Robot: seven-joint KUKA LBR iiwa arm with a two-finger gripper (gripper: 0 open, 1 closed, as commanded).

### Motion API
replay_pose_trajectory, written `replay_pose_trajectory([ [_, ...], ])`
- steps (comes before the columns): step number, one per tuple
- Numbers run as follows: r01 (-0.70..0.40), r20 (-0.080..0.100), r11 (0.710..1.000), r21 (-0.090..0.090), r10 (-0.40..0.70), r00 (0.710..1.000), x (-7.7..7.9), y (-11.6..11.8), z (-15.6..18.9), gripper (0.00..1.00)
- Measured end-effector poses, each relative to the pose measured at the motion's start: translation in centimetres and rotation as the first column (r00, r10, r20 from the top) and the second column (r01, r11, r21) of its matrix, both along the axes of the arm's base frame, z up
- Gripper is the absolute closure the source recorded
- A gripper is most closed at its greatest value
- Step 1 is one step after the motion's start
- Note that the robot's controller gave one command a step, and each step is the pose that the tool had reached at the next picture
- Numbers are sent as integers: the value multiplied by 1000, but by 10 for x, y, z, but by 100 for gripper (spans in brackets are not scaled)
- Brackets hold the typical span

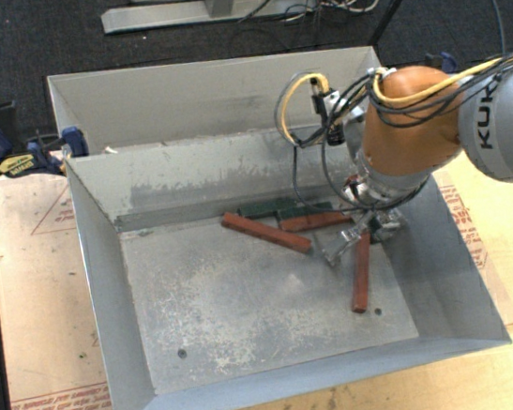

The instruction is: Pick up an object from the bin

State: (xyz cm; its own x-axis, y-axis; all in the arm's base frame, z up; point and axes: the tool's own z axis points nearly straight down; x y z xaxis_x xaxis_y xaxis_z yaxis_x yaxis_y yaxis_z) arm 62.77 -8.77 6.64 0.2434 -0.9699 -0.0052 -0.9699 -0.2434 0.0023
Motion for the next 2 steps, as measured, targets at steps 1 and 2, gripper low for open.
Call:
replay_pose_trajectory([
  [1,3,9,1000,-3,-3,1000,3,-2,8,100],
  [2,3,9,1000,-3,-3,1000,3,-2,8,100],
])
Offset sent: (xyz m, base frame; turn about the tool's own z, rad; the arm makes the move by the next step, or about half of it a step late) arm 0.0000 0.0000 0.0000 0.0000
